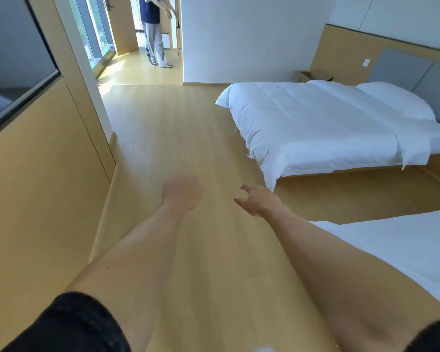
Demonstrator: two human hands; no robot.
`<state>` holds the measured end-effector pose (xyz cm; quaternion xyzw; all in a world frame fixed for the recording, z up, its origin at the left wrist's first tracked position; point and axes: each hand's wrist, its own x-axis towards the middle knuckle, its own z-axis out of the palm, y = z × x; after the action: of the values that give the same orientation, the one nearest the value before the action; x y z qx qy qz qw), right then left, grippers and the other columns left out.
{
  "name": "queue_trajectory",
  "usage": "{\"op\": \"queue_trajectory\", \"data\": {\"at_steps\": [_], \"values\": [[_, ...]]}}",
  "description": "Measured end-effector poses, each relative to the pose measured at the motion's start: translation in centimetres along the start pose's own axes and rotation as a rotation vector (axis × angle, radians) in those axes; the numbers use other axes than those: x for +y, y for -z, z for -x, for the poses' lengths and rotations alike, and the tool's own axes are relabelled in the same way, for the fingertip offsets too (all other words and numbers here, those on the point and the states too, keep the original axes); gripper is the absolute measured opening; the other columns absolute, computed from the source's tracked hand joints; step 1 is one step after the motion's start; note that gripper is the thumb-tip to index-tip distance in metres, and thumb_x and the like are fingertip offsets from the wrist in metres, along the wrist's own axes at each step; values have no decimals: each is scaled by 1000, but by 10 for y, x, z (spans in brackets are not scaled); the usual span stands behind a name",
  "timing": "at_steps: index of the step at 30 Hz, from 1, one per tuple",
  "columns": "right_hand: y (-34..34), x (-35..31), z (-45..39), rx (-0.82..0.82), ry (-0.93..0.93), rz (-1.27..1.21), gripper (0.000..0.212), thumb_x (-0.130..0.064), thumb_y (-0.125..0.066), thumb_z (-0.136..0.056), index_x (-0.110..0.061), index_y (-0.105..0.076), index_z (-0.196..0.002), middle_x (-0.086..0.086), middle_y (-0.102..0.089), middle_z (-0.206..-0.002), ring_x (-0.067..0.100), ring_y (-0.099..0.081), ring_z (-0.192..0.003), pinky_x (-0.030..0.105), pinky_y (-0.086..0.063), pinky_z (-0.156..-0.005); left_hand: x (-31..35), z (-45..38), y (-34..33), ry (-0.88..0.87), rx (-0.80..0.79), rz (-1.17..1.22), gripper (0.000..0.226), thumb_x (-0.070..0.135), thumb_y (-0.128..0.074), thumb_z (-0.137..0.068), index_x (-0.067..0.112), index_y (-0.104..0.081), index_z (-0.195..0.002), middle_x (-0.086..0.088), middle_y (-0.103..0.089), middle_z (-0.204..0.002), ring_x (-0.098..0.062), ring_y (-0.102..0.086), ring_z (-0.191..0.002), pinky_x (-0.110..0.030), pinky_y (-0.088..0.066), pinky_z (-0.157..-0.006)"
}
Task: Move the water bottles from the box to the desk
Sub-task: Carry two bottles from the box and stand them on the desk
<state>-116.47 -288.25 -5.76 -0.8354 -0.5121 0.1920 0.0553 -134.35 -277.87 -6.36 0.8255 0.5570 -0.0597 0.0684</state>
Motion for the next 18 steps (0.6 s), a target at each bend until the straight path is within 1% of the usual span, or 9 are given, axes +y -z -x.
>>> {"op": "queue_trajectory", "data": {"at_steps": [8,13,18], "values": [[5,-25,-93,-20,41,35,58,-56,-45,-99,-32,-36,-151,3,-47,-149,26,-48,-133,43,-46,-103,-19,-79,3,12,-54,-13,51,49,-31,-104,27,-40,-149,-6,-43,-152,-30,-40,-139,-41,-32,-110],[15,-38,-174,-45,89,56,59,-55,-44,-99,-29,-35,-151,6,-46,-150,28,-48,-133,41,-44,-105,-22,-152,10,40,-67,-16,50,45,-33,-104,28,-38,-150,-5,-43,-152,-30,-40,-138,-42,-32,-110],[39,-48,-273,-66,142,47,58,-53,-44,-100,-27,-35,-152,4,-45,-152,26,-45,-136,40,-41,-108,-15,-243,28,67,-61,-9,49,41,-33,-103,28,-38,-150,-4,-44,-152,-29,-42,-137,-41,-33,-109]]}}
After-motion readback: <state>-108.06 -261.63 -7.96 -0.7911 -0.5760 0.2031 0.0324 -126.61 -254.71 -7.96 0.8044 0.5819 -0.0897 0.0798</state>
